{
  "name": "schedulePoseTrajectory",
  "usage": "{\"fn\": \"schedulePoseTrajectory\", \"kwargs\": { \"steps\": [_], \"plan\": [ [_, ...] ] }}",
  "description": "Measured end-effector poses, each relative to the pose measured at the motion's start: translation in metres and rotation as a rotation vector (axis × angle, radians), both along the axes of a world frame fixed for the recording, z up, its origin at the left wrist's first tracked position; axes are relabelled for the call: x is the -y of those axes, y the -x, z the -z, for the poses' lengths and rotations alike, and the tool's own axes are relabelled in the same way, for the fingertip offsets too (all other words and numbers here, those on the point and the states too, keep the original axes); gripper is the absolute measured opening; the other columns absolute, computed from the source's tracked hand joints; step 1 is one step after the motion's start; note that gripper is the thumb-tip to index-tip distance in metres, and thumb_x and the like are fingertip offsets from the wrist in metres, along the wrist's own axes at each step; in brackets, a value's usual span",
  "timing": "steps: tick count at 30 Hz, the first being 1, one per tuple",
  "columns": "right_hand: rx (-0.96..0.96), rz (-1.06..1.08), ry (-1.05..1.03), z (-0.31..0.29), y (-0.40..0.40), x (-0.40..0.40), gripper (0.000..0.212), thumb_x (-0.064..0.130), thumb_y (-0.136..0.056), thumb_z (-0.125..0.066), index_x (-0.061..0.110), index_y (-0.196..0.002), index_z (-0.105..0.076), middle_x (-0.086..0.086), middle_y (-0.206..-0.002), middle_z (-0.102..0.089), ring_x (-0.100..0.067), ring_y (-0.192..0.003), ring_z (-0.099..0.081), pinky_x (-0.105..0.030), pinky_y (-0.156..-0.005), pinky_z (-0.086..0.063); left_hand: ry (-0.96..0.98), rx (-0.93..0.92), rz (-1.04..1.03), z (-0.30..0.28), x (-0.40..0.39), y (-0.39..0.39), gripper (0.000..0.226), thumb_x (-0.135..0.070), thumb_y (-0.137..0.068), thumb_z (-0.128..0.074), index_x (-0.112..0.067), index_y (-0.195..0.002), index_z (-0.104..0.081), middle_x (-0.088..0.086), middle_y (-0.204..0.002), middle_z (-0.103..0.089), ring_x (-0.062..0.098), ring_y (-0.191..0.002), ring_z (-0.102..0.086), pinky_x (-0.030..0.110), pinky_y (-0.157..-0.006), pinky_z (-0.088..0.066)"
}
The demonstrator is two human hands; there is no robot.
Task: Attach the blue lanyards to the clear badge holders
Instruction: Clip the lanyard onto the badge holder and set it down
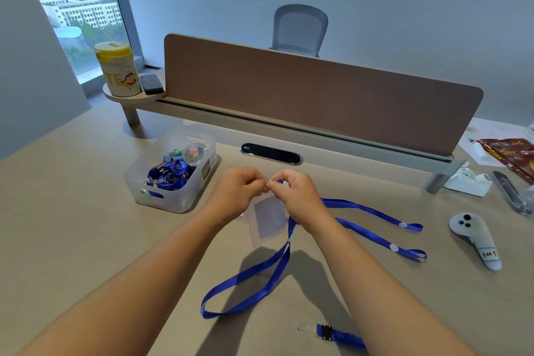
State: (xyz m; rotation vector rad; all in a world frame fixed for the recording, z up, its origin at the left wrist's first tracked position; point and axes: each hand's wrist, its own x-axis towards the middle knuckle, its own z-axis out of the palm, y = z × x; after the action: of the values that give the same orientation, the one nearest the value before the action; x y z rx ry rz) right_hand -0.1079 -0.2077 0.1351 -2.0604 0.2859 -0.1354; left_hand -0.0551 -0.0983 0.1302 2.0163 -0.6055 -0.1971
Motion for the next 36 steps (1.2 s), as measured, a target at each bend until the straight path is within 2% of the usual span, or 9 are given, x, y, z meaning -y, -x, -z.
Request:
{"fn": "schedulePoseTrajectory", "kwargs": {
  "steps": [6,12,16,19,21,25,28,31,36],
  "plan": [
    [0.037,-0.039,-0.092,-0.002,0.0,-0.002,0.019,0.014,-0.091,-0.049,0.015,-0.073,-0.053,0.004,-0.07,-0.049,-0.006,-0.066,-0.045,-0.016,-0.058,-0.04,0.239,-0.345,0.014,0.002,-0.006,-0.008,0.029,-0.003,-0.09,-0.043,-0.01,-0.068,-0.061,0.005,-0.066,-0.058,0.013,-0.063,-0.053,0.017,-0.061,-0.048],
    [-0.031,0.059,-0.387,-0.003,-0.007,0.004,0.024,0.011,-0.093,-0.046,0.011,-0.071,-0.054,0.001,-0.052,-0.04,-0.007,-0.046,-0.033,-0.012,-0.042,-0.03,0.341,-0.555,0.099,0.005,-0.013,-0.01,0.02,-0.022,-0.091,-0.043,-0.014,-0.092,-0.061,0.001,-0.088,-0.061,0.013,-0.085,-0.057,0.024,-0.075,-0.047],
    [-0.069,0.085,-0.721,-0.006,-0.012,0.008,0.026,0.006,-0.092,-0.044,0.009,-0.069,-0.054,0.008,-0.034,-0.04,-0.003,-0.032,-0.027,-0.015,-0.036,-0.021,0.108,-0.318,0.13,0.007,-0.011,-0.002,0.031,-0.011,-0.087,-0.052,-0.009,-0.118,-0.052,-0.003,-0.102,-0.057,0.012,-0.095,-0.055,0.026,-0.086,-0.046],
    [-0.103,0.074,-0.823,-0.01,-0.014,0.008,0.026,0.005,-0.091,-0.045,0.008,-0.067,-0.054,0.007,-0.033,-0.04,-0.002,-0.028,-0.027,-0.014,-0.033,-0.02,0.025,-0.129,0.027,0.012,-0.009,-0.003,0.025,-0.008,-0.089,-0.049,-0.006,-0.112,-0.058,0.009,-0.105,-0.063,0.018,-0.096,-0.056,0.034,-0.089,-0.046],
    [-0.132,0.081,-0.734,-0.013,-0.015,0.008,0.024,0.006,-0.091,-0.047,0.008,-0.068,-0.055,0.007,-0.033,-0.04,-0.002,-0.027,-0.026,-0.014,-0.033,-0.02,0.01,-0.002,-0.112,0.015,-0.011,-0.008,0.021,-0.008,-0.09,-0.048,-0.004,-0.104,-0.062,0.013,-0.1,-0.067,0.025,-0.093,-0.059,0.034,-0.08,-0.046],
    [-0.193,0.066,-0.178,-0.015,-0.015,0.01,0.022,0.013,-0.09,-0.051,-0.002,-0.085,-0.066,-0.001,-0.049,-0.042,-0.008,-0.039,-0.031,-0.015,-0.039,-0.027,-0.149,0.431,-0.259,0.013,-0.023,-0.015,0.02,-0.015,-0.085,-0.058,-0.005,-0.099,-0.068,0.015,-0.092,-0.072,0.027,-0.082,-0.062,0.028,-0.064,-0.043],
    [-0.183,0.001,0.179,-0.004,-0.018,0.007,0.034,0.016,-0.089,-0.051,-0.015,-0.095,-0.063,-0.025,-0.065,-0.052,-0.024,-0.058,-0.041,-0.027,-0.058,-0.039,-0.209,0.715,-0.207,0.012,-0.03,-0.018,0.019,-0.019,-0.079,-0.058,-0.006,-0.081,-0.071,0.012,-0.07,-0.074,0.03,-0.061,-0.065,0.032,-0.056,-0.053],
    [-0.16,0.009,0.418,0.007,-0.015,0.001,0.031,0.013,-0.093,-0.04,-0.003,-0.108,-0.062,-0.019,-0.094,-0.067,-0.028,-0.079,-0.057,-0.037,-0.074,-0.048,-0.251,0.735,-0.209,0.012,-0.031,-0.019,0.024,-0.021,-0.08,-0.052,-0.006,-0.079,-0.071,0.01,-0.066,-0.073,0.029,-0.057,-0.064,0.035,-0.053,-0.055],
    [-0.136,-0.066,0.284,0.027,-0.007,-0.001,0.05,0.009,-0.09,-0.046,0.008,-0.138,-0.031,0.011,-0.085,-0.037,-0.013,-0.092,-0.038,-0.025,-0.081,-0.035,-0.265,0.556,-0.26,0.036,-0.044,-0.01,0.016,-0.011,-0.083,-0.06,-0.003,-0.094,-0.07,0.018,-0.088,-0.074,0.036,-0.081,-0.063,0.032,-0.062,-0.043]
  ]
}}
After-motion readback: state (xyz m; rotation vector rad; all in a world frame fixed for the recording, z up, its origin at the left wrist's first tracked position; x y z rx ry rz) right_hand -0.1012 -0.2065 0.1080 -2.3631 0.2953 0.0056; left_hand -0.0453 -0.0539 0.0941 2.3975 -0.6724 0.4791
